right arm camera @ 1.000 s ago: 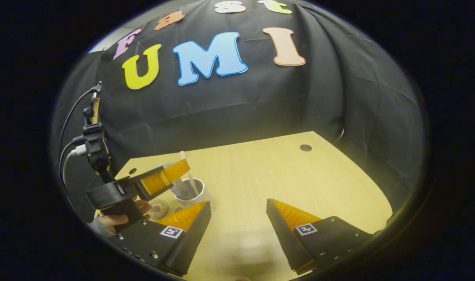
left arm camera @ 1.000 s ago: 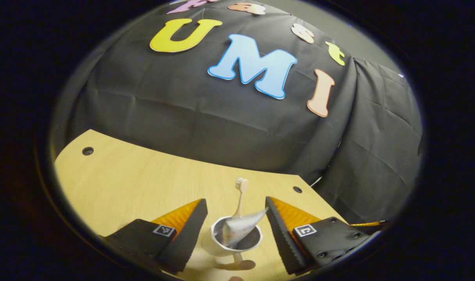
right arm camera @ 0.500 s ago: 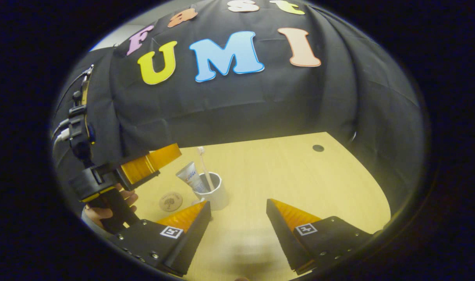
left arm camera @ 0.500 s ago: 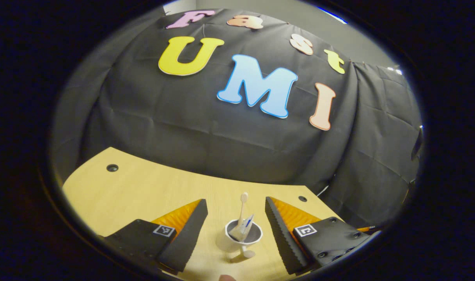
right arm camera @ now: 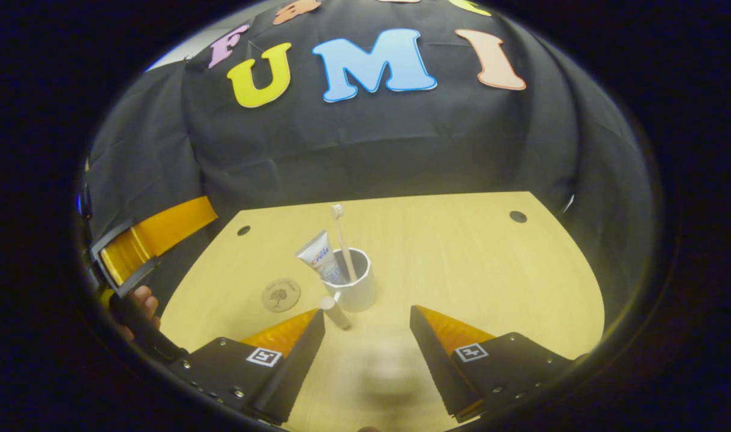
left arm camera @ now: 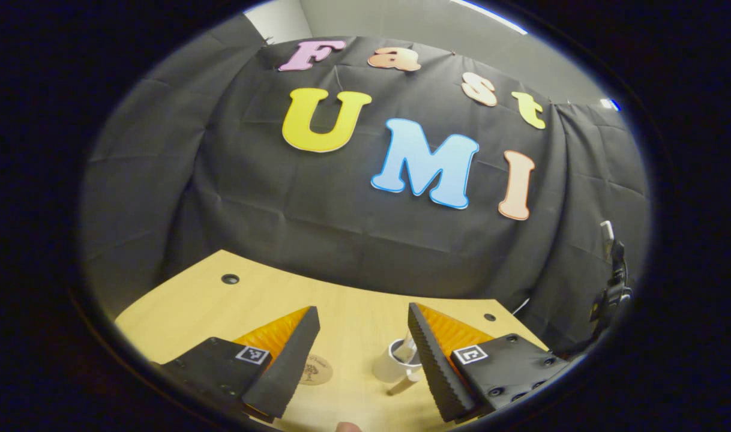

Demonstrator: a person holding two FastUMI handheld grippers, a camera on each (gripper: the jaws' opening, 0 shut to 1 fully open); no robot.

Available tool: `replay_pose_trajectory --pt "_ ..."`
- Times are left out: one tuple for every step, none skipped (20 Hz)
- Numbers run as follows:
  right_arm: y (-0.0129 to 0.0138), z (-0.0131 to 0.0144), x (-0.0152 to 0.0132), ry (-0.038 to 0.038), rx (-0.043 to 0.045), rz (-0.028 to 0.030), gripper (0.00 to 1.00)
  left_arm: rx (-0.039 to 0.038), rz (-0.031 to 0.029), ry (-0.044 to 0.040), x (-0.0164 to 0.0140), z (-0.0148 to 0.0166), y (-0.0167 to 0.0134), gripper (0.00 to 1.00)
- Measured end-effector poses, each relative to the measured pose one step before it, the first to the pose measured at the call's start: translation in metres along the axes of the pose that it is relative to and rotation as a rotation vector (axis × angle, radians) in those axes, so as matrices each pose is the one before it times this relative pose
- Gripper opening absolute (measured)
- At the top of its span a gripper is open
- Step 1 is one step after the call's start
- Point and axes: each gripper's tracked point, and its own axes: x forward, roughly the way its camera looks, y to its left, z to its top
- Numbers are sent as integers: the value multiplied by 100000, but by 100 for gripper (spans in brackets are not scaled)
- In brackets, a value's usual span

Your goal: Put the toothbrush and toothpaste on the desktop into the cup, then pick up the cup and place it on the coaster on the desktop.

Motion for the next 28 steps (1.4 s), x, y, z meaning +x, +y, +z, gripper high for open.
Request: replay_pose_trajectory --pt "191 -223 627 2411 -337 -687 89 1357 637 60 -397 206 526 95" --pt "204 -54 571 2207 312 -486 89 1370 201 422 -280 55 357 90" --pt "357 -90 587 2426 707 -343 89 1166 -85 -13 -302 195 255 90" --pt "420 10 569 2646 767 78 89 877 -332 -110 -298 234 183 95" --pt "405 53 607 2133 476 664 89 594 -553 -63 -146 182 144 95" --pt "12 456 1370 1726 226 83 89 360 -674 224 -127 49 182 95" --pt "352 -52 715 2013 13 -215 89 146 -1287 365 -75 0 -82 95" --pt "233 48 541 1950 71 -505 89 66 -1108 189 -7 21 -2 95" --pt "292 -68 475 2245 -4 -642 89 115 -1136 340 59 -64 -3 95" --pt "180 -33 550 2420 -57 -936 89 75 -758 347 65 -75 105 95" --pt "152 -223 675 3034 -104 -1604 89 -9 -500 318 110 -155 103 95" --pt "155 -86 531 2700 -405 -771 89 -165 -456 215 140 -13 122 95" --pt "85 -89 460 2440 -543 -868 89 -468 -347 61 181 -78 150 95" --pt "17 94 462 2067 -753 -1092 89 -550 -565 278 239 -60 134 91" --pt "-15 23 477 2030 -742 -1352 89 -280 -186 451 159 -114 186 91" --pt "-43 78 512 2232 -246 -1347 89 -34 -290 427 195 -116 225 95" --pt "91 -15 483 2123 43 -887 89 56 -484 619 95 -216 206 95" --pt "14 40 517 2409 244 -899 89 177 -558 838 245 -202 108 95" --pt "117 -4 427 2559 324 -499 89 128 -598 823 106 -192 143 95" --pt "246 50 513 2112 792 -251 89 -85 -813 740 134 -166 104 95" --pt "112 -16 511 2010 1155 -162 89 -177 -729 743 80 -284 206 95" --pt "85 -13 411 2414 1122 -57 89 -287 -377 803 250 -266 293 95" --pt "260 2 511 1789 1292 226 89 -473 -185 533 307 -147 314 95" --pt "45 -10 483 2097 939 -66 89 -583 -1 466 256 -29 307 95" --pt "-100 -191 561 2094 679 -593 89 -674 -101 577 334 -106 310 95" --pt "-91 45 543 1444 320 -537 89 -636 -132 722 256 -273 353 95" --pt "-90 -91 533 1930 -197 -861 91 -328 109 572 185 -145 342 95" --pt "-110 -92 407 2025 -351 -754 92 -176 280 325 306 -96 416 95"
